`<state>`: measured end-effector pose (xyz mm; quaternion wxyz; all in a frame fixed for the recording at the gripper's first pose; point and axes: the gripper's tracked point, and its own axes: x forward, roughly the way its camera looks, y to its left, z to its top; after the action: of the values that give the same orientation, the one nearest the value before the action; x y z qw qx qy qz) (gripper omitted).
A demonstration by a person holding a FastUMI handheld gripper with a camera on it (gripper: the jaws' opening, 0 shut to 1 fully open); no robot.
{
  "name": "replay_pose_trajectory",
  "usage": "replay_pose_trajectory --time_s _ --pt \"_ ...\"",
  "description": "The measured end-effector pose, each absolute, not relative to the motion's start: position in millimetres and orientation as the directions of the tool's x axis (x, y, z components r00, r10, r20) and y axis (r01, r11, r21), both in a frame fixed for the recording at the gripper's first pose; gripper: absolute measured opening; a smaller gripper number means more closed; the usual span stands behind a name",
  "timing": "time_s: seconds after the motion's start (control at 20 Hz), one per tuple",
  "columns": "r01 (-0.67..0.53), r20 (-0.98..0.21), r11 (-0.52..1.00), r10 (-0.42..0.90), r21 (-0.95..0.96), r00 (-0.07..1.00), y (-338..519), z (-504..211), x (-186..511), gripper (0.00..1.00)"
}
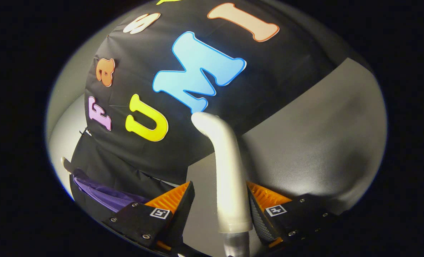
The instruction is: Iron the clothes twice with a garment steamer, once on the left side and once on the right side.
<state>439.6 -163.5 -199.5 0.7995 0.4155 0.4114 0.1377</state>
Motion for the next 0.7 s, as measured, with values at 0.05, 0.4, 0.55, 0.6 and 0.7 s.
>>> replay_pose_trajectory --time_s 0.05,0.4,0.55,0.6,0.7 --pt "0.133 -0.542 0.602 0.573 0.787 0.615 -163 -201 441 0.81" --pt "0.190 -0.485 0.477 0.629 0.858 0.607 -158 -206 435 0.41" --pt "0.182 -0.476 0.473 0.632 0.862 0.611 -159 -203 436 0.35" --pt "0.181 -0.472 0.469 0.634 0.865 0.612 -158 -201 435 0.32" --pt "0.190 -0.472 0.463 0.630 0.866 0.617 -159 -196 434 0.32"
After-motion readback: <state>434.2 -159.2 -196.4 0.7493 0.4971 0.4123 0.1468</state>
